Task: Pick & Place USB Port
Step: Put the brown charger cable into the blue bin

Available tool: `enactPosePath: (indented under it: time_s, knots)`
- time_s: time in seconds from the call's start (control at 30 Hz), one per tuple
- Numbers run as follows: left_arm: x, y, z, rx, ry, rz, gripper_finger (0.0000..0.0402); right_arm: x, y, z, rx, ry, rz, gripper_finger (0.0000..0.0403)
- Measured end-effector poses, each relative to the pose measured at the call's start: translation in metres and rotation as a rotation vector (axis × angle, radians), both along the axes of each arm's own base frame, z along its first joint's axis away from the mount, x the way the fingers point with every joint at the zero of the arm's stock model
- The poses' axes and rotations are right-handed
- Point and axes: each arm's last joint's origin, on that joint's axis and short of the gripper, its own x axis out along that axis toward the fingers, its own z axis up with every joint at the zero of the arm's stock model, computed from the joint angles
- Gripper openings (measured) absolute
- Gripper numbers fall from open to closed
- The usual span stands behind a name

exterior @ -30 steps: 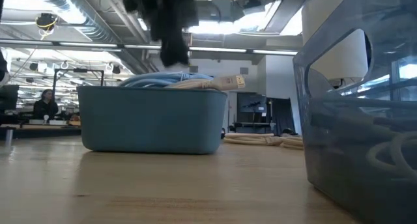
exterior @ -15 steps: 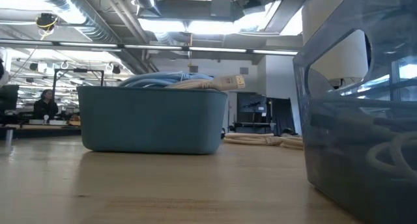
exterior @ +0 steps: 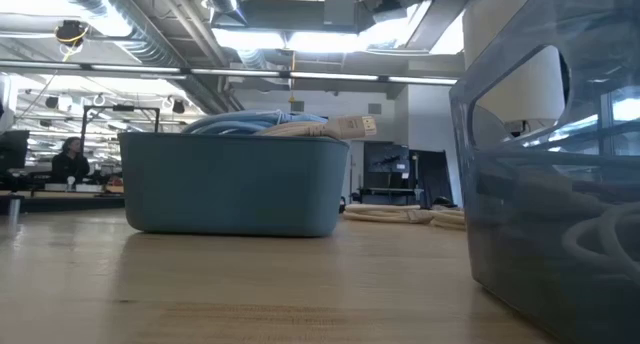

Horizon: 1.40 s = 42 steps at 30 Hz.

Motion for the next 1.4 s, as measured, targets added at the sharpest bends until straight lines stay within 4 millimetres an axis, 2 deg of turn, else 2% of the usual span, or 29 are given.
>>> enactPosePath:
  time_s: [0.07,0.2,0.33,0.43,0.53,0.67,0.8,0.9,1.0,1.1,1.2,1.33,1.4]
  knots:
    - [-0.005,0.002,-0.006,-0.003,-0.009,0.021,0.0184,0.0,0.0,0.0,0.015,-0.003,-0.013,0.0046]
    - [-0.028,0.012,-0.005,0.026,-0.06,0.034,0.0184,0.004,0.002,0.0,-0.024,-0.038,-0.069,0.0046]
    - [-0.058,0.024,-0.001,0.098,-0.104,0.053,0.0184,0.011,0.008,-0.001,-0.108,-0.107,-0.172,0.0046]
    - [-0.076,0.031,-0.005,0.145,-0.122,0.053,0.0184,0.022,0.014,-0.002,-0.218,-0.192,-0.305,0.0046]
    - [-0.091,0.036,-0.013,0.17,-0.147,0.027,0.0184,0.038,0.021,-0.006,-0.324,-0.243,-0.425,0.0046]
    - [-0.107,0.041,-0.023,0.173,-0.192,-0.003,0.0184,0.063,0.027,-0.014,-0.367,-0.207,-0.496,0.0046]
    - [-0.115,0.045,-0.032,0.16,-0.218,0.003,0.0184,0.095,0.038,-0.018,-0.376,-0.153,-0.435,0.0043]
    - [-0.116,0.045,-0.033,0.155,-0.228,0.001,0.0184,0.118,0.037,-0.005,-0.349,-0.191,-0.311,0.0031]
    - [-0.113,0.045,-0.029,0.157,-0.261,-0.024,0.0184,0.142,0.028,0.009,-0.296,-0.277,-0.055,0.001]
    - [-0.108,0.045,-0.029,0.166,-0.254,-0.036,0.0184,0.159,0.004,0.012,-0.298,-0.301,0.094,0.0007]
    - [-0.103,0.045,-0.03,0.168,-0.237,-0.028,0.0184,0.17,-0.034,0.001,-0.278,-0.183,0.056,0.0023]
    - [-0.094,0.046,-0.032,0.17,-0.206,-0.025,0.0184,0.18,-0.078,-0.035,-0.272,0.074,-0.037,0.0043]
    - [-0.091,0.047,-0.033,0.171,-0.195,-0.008,0.0184,0.175,-0.095,-0.05,-0.262,0.169,-0.086,0.0051]
